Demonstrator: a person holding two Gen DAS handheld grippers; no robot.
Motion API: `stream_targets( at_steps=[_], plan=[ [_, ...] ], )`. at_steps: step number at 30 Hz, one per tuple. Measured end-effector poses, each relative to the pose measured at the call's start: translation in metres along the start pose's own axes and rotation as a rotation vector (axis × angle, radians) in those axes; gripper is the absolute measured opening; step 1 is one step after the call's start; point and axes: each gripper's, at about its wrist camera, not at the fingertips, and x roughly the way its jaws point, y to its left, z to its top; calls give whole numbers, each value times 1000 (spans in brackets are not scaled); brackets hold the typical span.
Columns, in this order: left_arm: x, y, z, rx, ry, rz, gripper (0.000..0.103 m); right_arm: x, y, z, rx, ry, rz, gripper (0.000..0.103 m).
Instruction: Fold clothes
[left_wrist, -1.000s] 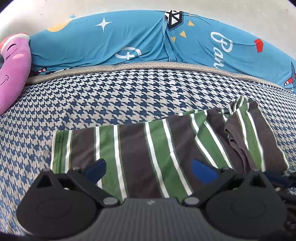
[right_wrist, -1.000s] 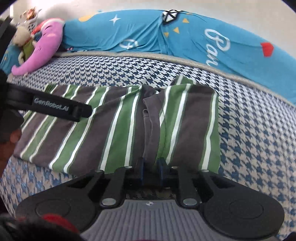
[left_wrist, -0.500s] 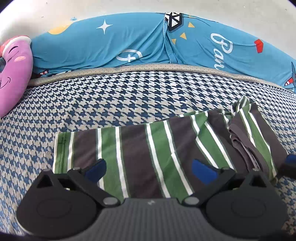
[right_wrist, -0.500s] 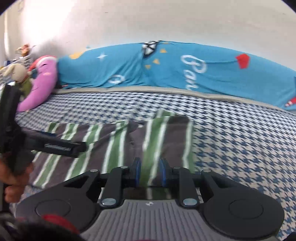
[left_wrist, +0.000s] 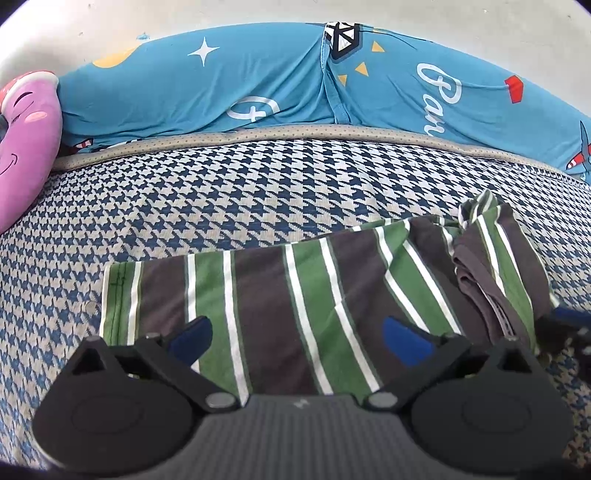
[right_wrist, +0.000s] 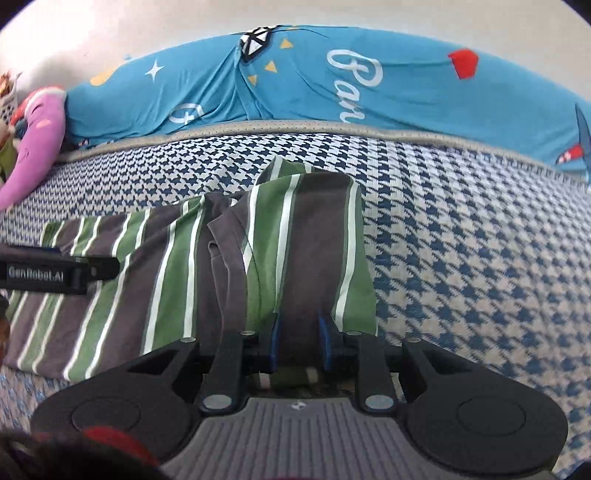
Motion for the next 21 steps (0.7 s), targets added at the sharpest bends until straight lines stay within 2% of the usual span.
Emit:
stream_targets(
  at_steps=[9, 14, 18, 21],
  plan=[
    [6, 1, -3, 10, 42, 13, 103, 4, 1, -6, 21, 9, -17, 26],
    [0, 2, -5, 9, 46, 27, 103, -1, 10, -11, 9, -23, -79, 27],
    [-7, 4, -8, 2, 49, 42, 103, -15, 16, -10, 21, -69, -121, 39],
    [-12, 7, -11, -5, 51, 59, 103, -26, 19, -7, 55, -95, -131, 40]
  ],
)
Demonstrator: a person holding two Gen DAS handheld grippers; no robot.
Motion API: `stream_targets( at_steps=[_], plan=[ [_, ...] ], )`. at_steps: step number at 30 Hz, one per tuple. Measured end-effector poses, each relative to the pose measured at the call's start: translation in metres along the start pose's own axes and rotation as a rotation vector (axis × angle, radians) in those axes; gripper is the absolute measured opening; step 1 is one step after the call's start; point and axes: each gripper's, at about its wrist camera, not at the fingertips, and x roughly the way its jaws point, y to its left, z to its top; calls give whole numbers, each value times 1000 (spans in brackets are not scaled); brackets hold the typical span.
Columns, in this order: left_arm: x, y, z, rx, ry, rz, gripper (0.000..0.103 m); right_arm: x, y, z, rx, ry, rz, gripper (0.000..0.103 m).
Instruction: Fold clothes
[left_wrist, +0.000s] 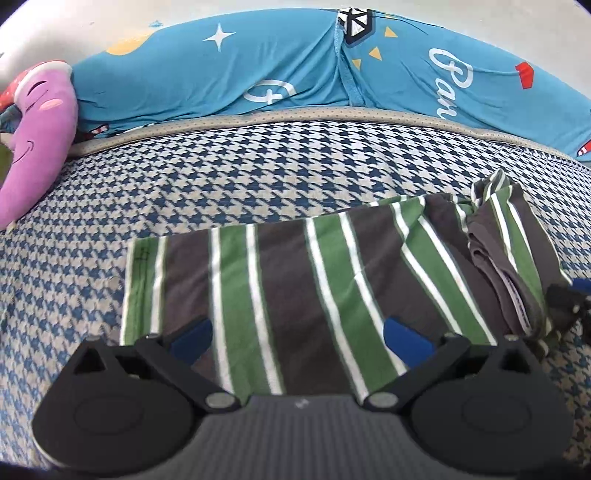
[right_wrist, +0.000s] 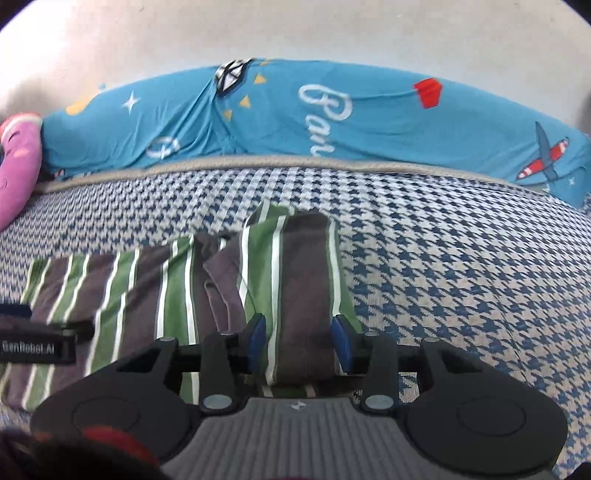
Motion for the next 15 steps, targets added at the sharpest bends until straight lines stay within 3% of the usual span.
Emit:
stream_targets(
  at_steps=[4, 15],
  plan=[
    [-8, 5, -5, -7, 0, 10, 103, -10, 6, 2, 25, -12, 53, 40],
    [-19, 25, -24, -33, 15, 59, 103, -21, 53, -14, -94, 19, 211, 40]
  ],
)
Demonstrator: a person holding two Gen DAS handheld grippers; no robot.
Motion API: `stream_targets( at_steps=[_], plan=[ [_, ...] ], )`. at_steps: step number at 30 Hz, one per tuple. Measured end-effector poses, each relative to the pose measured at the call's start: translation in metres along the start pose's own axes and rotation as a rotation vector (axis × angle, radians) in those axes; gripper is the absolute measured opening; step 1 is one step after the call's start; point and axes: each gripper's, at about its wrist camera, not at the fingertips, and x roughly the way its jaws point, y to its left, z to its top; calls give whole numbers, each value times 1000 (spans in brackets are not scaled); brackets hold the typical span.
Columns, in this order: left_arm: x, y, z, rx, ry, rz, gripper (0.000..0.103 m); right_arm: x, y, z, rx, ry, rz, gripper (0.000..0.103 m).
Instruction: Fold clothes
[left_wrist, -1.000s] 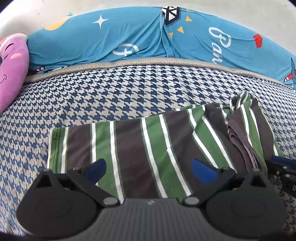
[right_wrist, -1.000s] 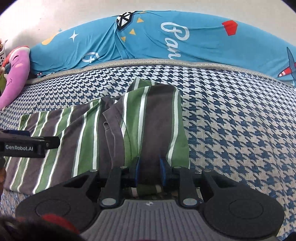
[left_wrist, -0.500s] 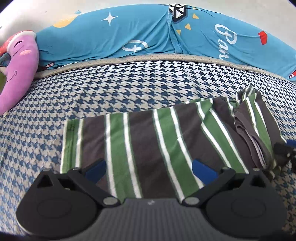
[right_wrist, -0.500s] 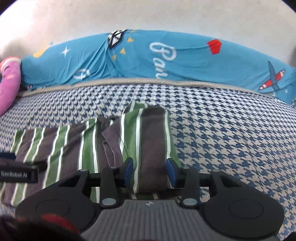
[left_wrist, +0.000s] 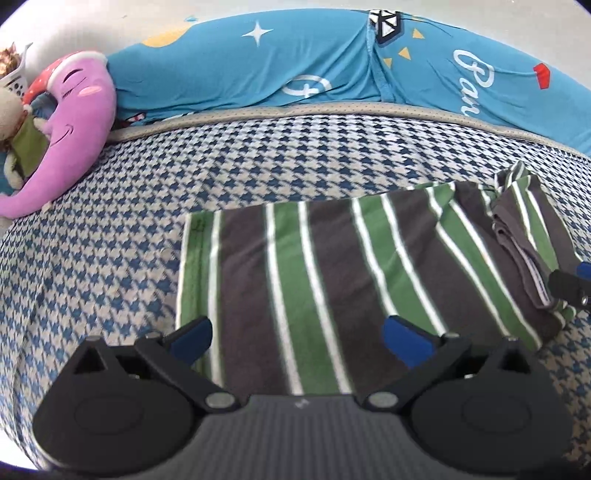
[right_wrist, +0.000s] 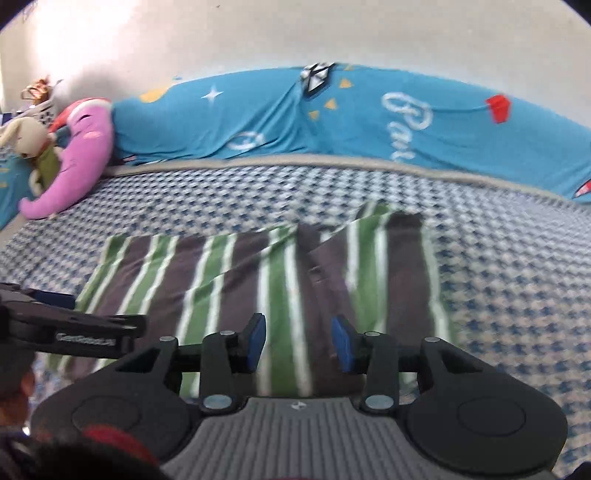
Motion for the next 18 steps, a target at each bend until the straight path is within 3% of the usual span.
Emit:
stream_targets(
  at_steps=[5, 7, 18],
  plan=[
    [-1, 10, -11, -31, 20, 9, 103, 4, 15, -5, 12, 33, 45, 42],
    [-2, 13, -15, -37, 24, 15, 103, 5, 19, -6, 12, 40, 57, 49],
    [-6, 54, -34, -156, 59, 46, 103, 6, 32, -11, -9, 29, 113, 64]
  ],
)
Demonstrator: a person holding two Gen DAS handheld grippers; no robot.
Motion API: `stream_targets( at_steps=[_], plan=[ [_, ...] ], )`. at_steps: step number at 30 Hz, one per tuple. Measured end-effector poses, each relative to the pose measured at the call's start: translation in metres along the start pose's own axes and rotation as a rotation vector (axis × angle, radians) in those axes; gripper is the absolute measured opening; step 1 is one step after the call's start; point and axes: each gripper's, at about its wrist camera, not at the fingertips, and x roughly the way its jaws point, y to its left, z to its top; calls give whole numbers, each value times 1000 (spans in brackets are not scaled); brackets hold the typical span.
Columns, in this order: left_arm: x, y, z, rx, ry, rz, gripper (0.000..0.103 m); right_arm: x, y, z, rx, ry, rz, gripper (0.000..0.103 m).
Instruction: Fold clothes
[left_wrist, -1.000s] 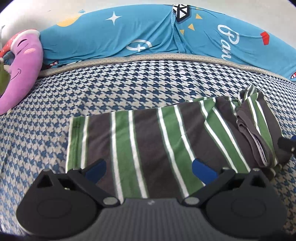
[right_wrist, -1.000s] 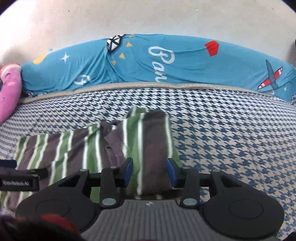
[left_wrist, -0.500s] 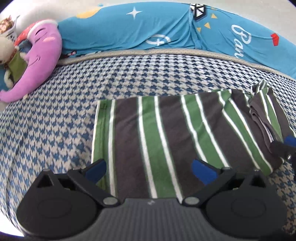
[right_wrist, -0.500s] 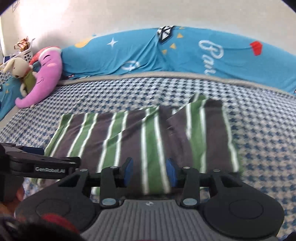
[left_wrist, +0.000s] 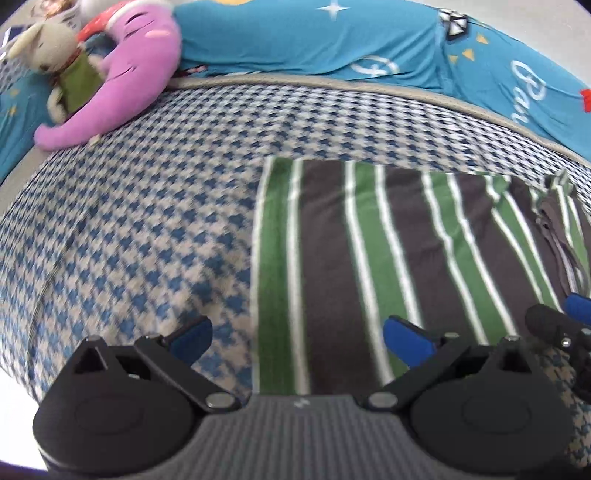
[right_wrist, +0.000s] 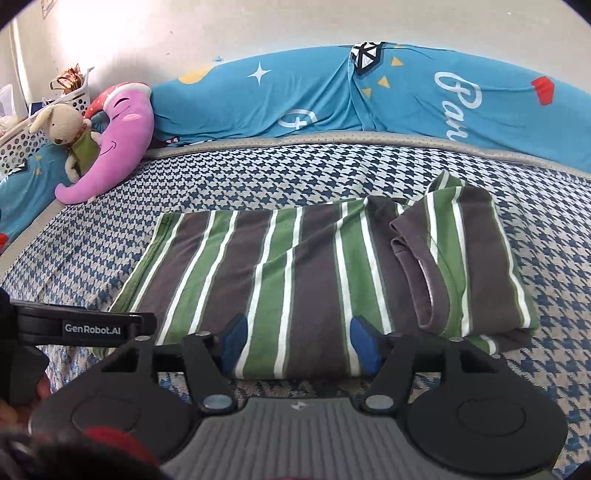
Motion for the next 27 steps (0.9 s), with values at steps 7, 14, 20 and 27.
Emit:
stream_targets(
  at_steps=[7, 14, 20, 27],
  plan=[
    [-1, 24, -6, -56, -25, 5, 100, 1, 14, -4, -51, 25, 59, 64],
    [-1, 41, -2, -70, -33, -17, 62, -5, 42, -15, -162, 33, 191, 60],
    [-12, 44, 12, -62, -28, -46, 66, -2, 70, -25, -258, 40, 257, 54],
    [-22, 44, 25, -8, -51, -50, 103, 0, 94, -36, -363, 14, 286, 54]
  ],
)
